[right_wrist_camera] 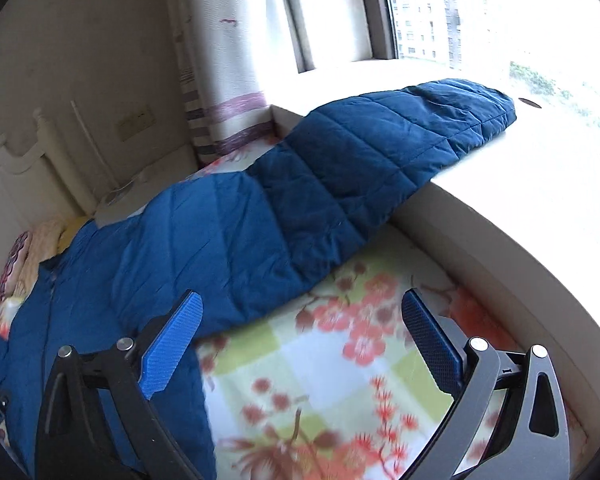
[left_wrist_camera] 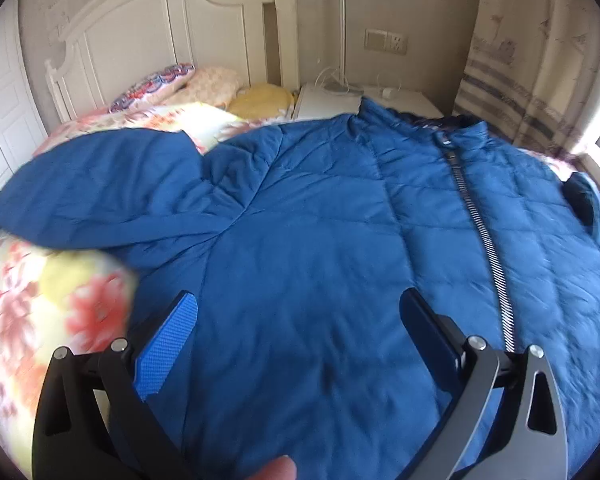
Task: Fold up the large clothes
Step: 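Grasp the cuff of the sleeve nearest the window with the right tool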
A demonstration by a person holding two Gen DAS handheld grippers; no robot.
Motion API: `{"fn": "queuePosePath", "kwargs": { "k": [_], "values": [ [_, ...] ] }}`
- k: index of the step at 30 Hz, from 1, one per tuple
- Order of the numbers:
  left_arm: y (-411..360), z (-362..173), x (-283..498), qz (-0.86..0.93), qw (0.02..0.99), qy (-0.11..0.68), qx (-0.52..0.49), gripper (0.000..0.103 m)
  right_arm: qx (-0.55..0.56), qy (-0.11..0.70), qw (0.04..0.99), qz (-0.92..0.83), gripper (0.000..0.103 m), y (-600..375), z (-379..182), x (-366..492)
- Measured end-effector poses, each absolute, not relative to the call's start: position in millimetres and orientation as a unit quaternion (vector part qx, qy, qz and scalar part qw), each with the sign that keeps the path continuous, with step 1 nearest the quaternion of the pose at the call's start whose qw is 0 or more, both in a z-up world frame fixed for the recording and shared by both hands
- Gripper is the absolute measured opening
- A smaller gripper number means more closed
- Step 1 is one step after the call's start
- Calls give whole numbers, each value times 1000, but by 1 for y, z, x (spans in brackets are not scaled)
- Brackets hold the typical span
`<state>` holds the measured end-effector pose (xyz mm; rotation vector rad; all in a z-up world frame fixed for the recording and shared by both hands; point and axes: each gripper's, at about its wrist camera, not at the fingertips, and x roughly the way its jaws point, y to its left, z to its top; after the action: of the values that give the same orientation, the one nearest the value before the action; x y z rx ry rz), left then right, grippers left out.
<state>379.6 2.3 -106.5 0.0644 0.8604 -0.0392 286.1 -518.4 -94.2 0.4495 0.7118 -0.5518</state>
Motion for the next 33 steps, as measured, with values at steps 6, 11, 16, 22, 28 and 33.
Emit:
{"fn": "queuePosePath", "kwargs": {
  "k": [6,11,16,22,28,33],
  "values": [
    [4,-133,400,-29,889,456,34,101,222,364,852,-303,68,-562,-116,335],
    [3,-133,405,-27,885,464,30,101,131,319,893,-290,23,-524,-85,351],
    [4,-133,402,-29,886,462,31,101,-27,275,940,-201,19,-406,-46,371],
    [9,-130,400,-38,889,456,14,101,-136,287,947,-39,19,-258,-60,380],
    [15,-128,398,-44,892,450,-5,101,-187,406,890,84,21,-175,-131,382],
    [15,-127,397,-45,892,449,-7,101,-98,422,893,122,52,-193,-99,349]
  ]
}}
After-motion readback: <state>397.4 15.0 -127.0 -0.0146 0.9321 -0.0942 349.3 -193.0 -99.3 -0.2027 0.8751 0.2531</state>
